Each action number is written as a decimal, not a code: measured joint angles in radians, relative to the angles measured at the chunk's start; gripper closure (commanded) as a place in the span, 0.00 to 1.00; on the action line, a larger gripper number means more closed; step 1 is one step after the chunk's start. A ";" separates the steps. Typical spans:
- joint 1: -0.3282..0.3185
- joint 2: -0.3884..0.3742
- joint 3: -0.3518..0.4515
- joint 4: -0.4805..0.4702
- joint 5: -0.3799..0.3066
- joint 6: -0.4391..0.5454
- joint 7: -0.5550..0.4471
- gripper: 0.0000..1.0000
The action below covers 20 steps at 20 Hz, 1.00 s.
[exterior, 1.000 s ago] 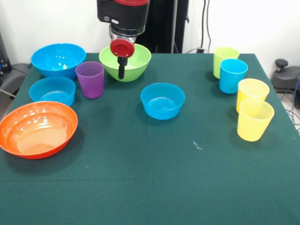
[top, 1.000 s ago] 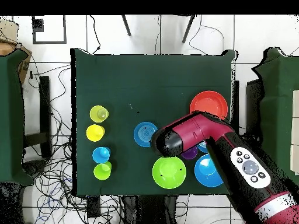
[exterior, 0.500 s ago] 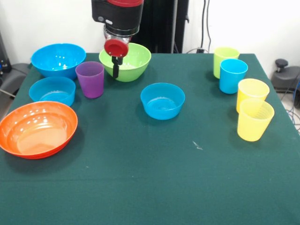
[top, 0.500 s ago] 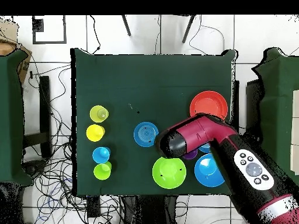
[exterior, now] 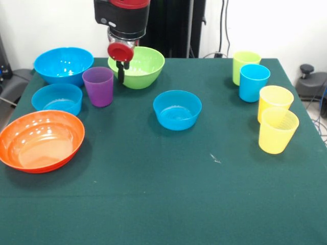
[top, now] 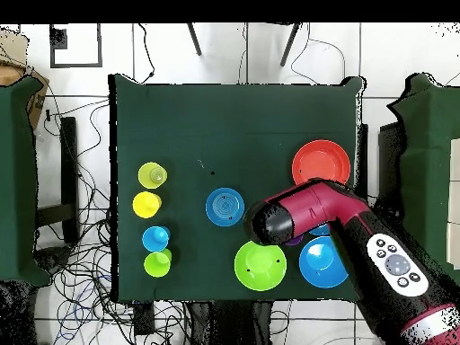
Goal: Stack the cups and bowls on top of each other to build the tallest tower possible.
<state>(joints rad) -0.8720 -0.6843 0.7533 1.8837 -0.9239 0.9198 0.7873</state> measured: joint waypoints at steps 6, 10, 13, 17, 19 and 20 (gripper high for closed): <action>-0.001 -0.031 0.034 0.000 0.168 0.000 0.000 0.00; -0.001 -0.051 0.060 -0.001 0.243 -0.021 0.000 0.00; -0.001 -0.066 0.076 -0.001 0.297 -0.044 0.001 0.00; -0.001 -0.081 0.076 -0.001 0.339 -0.133 0.009 0.00; 0.001 -0.084 0.074 -0.001 0.341 -0.179 0.011 0.00; 0.004 -0.086 0.071 -0.001 0.340 -0.211 0.012 0.00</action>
<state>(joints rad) -0.8682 -0.7701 0.8238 1.8827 -0.5838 0.7092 0.7993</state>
